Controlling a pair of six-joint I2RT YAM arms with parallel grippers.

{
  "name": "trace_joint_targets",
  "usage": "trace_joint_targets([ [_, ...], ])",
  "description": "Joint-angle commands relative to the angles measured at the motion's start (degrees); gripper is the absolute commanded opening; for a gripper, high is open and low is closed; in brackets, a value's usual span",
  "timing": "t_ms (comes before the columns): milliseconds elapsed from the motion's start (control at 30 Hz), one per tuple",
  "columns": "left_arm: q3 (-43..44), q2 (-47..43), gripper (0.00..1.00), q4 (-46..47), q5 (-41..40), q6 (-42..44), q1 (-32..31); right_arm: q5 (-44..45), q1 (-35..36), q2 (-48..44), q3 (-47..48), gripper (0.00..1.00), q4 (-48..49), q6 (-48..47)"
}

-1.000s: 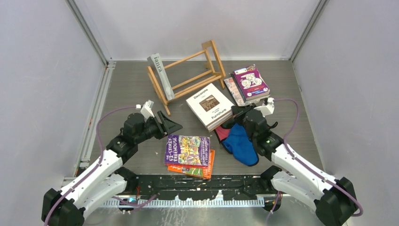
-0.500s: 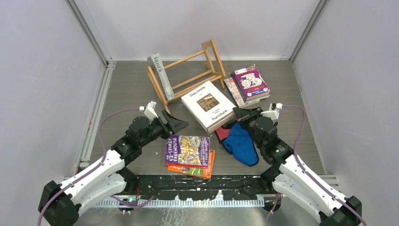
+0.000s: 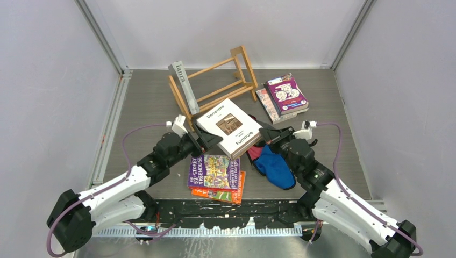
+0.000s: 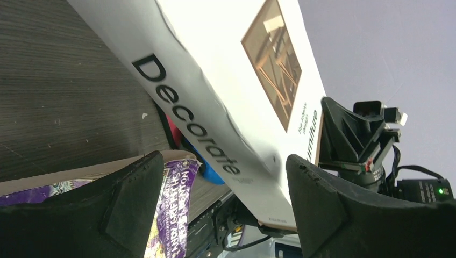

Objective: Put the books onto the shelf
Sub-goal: Pick up the book from the center of the board.

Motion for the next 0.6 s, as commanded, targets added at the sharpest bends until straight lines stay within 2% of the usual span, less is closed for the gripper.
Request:
trace_joint_targets([
  [0,2.2,0.6,0.85,5.4,-2.9,-0.3,-1.0,1.4,1.4,-2.1,1.5,0.01,5.8,2.2],
  [333,0.1,-1.1,0.85,11.2,-10.2,-2.0,-2.2,2.4,4.9,-0.9,0.0,0.01,8.4,3.6],
  [567,-1.6,-2.0,0.75,15.7,-12.2,-2.9,-3.4,3.7,7.0,1.3,-1.0,0.01,11.5,4.5],
])
